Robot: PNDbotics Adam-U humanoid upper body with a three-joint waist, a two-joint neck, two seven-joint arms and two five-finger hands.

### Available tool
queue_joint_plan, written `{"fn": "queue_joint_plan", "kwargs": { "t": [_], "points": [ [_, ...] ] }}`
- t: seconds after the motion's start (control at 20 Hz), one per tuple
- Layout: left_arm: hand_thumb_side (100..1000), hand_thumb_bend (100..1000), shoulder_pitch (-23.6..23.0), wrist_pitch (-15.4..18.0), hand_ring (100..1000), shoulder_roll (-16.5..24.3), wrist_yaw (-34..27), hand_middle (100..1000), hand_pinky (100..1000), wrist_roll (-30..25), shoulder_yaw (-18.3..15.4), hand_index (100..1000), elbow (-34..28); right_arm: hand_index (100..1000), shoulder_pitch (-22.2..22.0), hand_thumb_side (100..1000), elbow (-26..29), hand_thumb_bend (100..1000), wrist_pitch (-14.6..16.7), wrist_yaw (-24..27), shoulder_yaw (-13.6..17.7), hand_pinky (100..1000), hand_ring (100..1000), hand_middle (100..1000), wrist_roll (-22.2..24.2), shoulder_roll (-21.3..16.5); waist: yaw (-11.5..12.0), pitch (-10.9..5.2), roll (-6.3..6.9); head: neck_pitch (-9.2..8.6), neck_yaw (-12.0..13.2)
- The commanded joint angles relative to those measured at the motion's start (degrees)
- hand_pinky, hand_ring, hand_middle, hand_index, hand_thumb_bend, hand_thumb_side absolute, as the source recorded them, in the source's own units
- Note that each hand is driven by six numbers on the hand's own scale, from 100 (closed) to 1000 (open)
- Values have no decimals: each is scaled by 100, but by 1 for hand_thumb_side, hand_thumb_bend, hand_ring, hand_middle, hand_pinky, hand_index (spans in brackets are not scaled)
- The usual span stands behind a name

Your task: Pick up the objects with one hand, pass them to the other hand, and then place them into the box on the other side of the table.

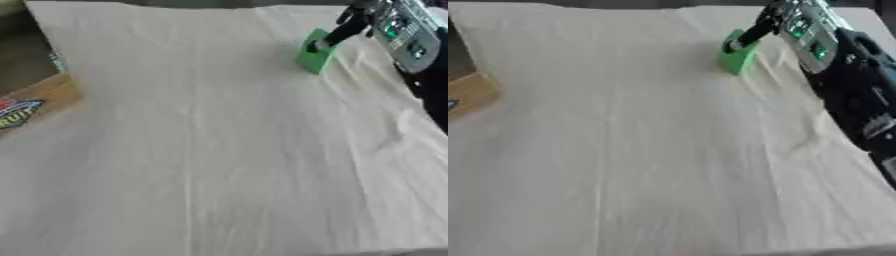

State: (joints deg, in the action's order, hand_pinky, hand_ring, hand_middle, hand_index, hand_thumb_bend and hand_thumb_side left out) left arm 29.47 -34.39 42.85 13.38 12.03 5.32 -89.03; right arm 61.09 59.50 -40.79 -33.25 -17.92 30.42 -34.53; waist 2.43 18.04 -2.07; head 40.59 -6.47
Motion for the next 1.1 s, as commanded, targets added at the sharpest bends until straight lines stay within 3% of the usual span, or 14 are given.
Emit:
{"fn": "queue_joint_plan", "kwargs": {
  "t": [0.05,0.85,1.1],
  "points": [
    [720,100,68,-1,744,219,-25,678,611,24,-93,821,-99,862,82,341,24,616,-1038,110,79,899,882,822,999,-204,10,-86,31,-86,-20],
    [728,100,94,10,744,208,-55,680,613,29,-84,822,-103,859,-8,297,-89,589,-1034,594,129,897,877,809,545,-194,117,7,5,-142,-34],
    [728,100,89,8,745,210,-66,680,614,29,-87,823,-100,855,-31,233,-126,541,-1035,667,128,891,872,801,473,-200,145,29,6,-146,-34]
  ]
}}
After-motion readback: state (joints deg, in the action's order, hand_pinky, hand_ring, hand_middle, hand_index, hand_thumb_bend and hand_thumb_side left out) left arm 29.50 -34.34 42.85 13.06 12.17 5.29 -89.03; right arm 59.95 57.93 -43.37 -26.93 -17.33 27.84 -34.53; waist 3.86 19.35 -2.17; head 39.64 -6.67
